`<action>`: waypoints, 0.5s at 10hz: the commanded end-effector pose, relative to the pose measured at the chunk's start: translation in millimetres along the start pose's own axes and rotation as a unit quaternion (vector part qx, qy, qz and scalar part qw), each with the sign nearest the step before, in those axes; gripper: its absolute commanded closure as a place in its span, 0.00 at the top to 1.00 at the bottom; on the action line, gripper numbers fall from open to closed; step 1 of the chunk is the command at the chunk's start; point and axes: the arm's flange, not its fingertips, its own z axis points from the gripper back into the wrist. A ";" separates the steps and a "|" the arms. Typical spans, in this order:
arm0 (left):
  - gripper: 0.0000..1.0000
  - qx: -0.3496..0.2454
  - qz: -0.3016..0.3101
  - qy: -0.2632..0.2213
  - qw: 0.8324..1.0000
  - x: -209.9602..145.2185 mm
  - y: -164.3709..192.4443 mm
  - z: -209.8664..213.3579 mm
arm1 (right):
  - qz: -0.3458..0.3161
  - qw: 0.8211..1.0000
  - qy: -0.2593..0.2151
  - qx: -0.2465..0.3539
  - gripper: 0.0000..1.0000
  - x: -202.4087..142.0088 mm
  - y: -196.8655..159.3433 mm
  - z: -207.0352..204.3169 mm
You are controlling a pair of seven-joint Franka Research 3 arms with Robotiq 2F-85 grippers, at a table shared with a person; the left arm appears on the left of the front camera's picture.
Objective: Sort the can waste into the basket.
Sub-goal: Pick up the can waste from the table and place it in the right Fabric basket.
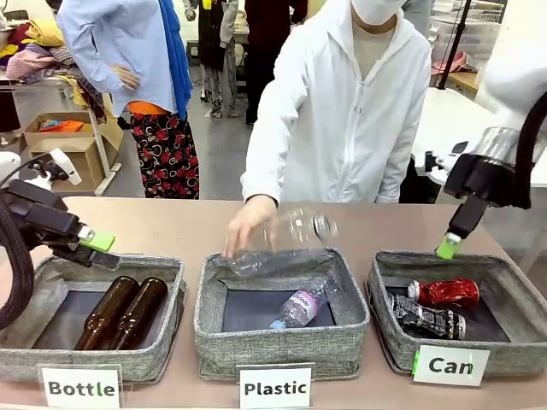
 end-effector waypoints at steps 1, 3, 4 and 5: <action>1.00 -0.005 -0.009 0.001 1.000 -1.8 -1.0 1.9 | -0.225 0.874 -0.360 0.234 1.00 -9.0 -8.1 11.2; 1.00 -0.005 -0.009 0.001 1.000 -1.8 -1.0 1.9 | -0.254 0.821 -0.407 0.309 1.00 -25.5 -18.0 13.8; 1.00 -0.005 -0.009 0.001 1.000 -1.8 -1.0 1.9 | -0.261 0.803 -0.429 0.322 1.00 -35.1 -22.7 12.9; 1.00 -0.005 -0.009 0.001 1.000 -1.8 -1.0 1.9 | -0.262 0.788 -0.449 0.330 1.00 -47.2 -25.0 11.0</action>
